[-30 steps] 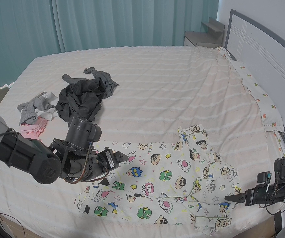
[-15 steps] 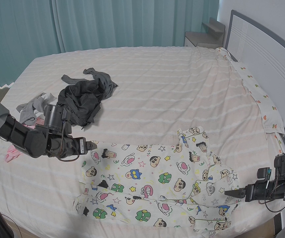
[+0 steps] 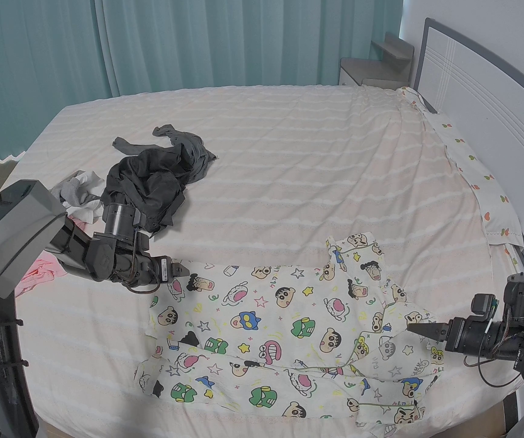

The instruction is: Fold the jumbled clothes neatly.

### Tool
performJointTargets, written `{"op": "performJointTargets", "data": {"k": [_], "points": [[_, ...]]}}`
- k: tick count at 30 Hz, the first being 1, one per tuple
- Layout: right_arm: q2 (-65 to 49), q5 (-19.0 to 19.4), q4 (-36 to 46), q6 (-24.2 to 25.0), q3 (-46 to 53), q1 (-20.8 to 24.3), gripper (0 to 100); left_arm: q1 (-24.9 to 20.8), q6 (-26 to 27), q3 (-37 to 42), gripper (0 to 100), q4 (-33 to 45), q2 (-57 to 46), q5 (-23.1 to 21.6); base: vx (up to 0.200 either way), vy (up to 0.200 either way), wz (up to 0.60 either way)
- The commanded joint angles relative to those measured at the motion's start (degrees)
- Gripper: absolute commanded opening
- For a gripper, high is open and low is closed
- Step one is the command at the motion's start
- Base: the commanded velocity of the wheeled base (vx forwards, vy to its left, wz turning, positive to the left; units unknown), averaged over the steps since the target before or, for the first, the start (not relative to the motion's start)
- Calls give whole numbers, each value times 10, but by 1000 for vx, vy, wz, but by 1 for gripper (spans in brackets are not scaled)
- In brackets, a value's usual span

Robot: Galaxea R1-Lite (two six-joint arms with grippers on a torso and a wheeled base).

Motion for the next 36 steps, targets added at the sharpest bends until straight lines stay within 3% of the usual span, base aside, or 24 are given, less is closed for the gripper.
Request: {"op": "performJointTargets", "data": {"k": [1, 9, 27, 36], "points": [[19, 1, -42, 6, 27, 12, 100, -4, -11, -24, 100, -2, 39, -13, 0, 0, 0], [30, 1, -49, 7, 28, 17, 100, -14, -25, -32, 100, -3, 47, -15, 0, 0, 0], [30, -1, -49, 8, 28, 23, 100, 10, -25, -46, 100, -5, 54, -13, 0, 0, 0], [31, -1, -49, 8, 28, 23, 100, 1, -29, -51, 100, -50, 90, -11, 0, 0, 0]]}}
